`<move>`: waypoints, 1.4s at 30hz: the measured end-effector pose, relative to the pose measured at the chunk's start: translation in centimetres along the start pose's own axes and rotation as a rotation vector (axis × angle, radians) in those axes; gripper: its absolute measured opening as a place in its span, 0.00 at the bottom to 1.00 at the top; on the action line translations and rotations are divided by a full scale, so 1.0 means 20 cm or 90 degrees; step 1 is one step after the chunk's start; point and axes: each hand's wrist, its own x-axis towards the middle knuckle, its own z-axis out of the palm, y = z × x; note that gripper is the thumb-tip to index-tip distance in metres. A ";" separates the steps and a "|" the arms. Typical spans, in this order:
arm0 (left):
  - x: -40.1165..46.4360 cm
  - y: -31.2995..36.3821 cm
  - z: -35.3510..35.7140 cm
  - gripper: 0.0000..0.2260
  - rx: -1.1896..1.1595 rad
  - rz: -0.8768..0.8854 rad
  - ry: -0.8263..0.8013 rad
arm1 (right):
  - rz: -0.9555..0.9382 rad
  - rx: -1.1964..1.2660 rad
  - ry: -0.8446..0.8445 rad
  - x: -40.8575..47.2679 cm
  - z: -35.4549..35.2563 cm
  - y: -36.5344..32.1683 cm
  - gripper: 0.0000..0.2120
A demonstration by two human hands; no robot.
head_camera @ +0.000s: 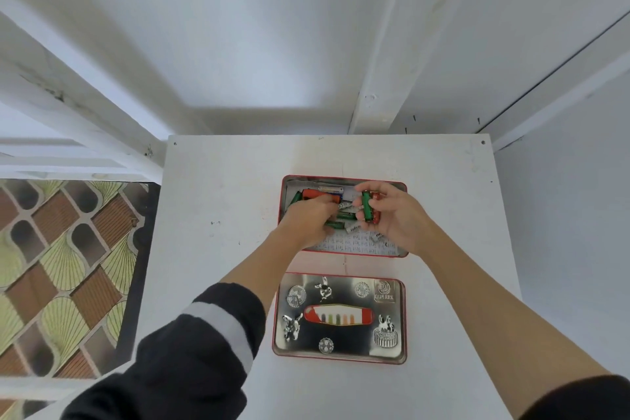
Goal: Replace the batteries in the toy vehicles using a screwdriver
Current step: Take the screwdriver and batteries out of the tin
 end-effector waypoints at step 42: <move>-0.07 0.07 -0.02 0.04 -0.709 -0.242 0.138 | -0.011 -0.257 0.161 -0.02 0.01 0.01 0.06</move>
